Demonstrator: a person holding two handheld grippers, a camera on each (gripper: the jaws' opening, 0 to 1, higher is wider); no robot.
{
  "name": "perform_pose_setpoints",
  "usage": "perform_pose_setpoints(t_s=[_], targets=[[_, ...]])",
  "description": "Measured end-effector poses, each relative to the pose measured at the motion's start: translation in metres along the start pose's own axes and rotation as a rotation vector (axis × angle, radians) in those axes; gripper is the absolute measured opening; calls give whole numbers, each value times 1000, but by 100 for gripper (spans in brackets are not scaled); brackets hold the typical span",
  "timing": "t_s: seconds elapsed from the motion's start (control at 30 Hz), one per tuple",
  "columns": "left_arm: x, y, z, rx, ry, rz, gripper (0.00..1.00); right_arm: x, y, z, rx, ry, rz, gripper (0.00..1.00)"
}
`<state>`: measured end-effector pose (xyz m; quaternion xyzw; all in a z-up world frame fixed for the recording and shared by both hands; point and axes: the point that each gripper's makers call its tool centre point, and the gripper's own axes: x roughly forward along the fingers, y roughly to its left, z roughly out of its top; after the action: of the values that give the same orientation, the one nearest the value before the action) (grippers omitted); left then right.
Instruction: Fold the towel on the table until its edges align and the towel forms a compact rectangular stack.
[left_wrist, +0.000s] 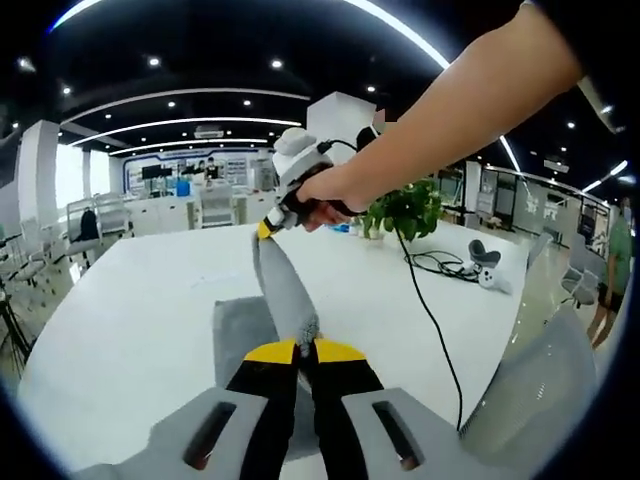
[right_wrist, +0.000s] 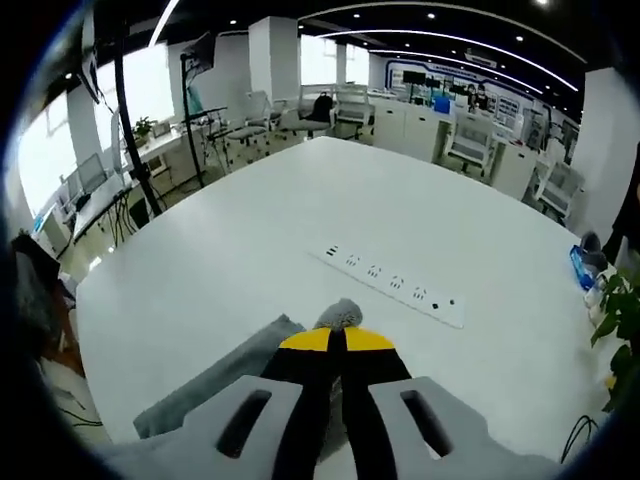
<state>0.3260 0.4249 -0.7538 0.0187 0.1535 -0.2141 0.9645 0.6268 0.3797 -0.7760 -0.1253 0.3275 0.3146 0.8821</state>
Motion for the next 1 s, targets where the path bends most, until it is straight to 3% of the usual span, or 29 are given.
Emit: perform_pose_setpoints(t_s=[0.37, 0.7, 0.9, 1.0], targets=[[-1, 16, -32, -54, 64, 29, 4, 32, 21, -7, -31, 6, 16, 0], [-1, 24, -68, -61, 143, 29, 5, 44, 41, -22, -20, 19, 35, 0], [-2, 27, -79, -56, 169, 32, 5, 53, 47, -26, -44, 11, 31, 0], [-2, 29, -78, -36, 167, 34, 5, 51, 48, -27, -33, 7, 29, 0]])
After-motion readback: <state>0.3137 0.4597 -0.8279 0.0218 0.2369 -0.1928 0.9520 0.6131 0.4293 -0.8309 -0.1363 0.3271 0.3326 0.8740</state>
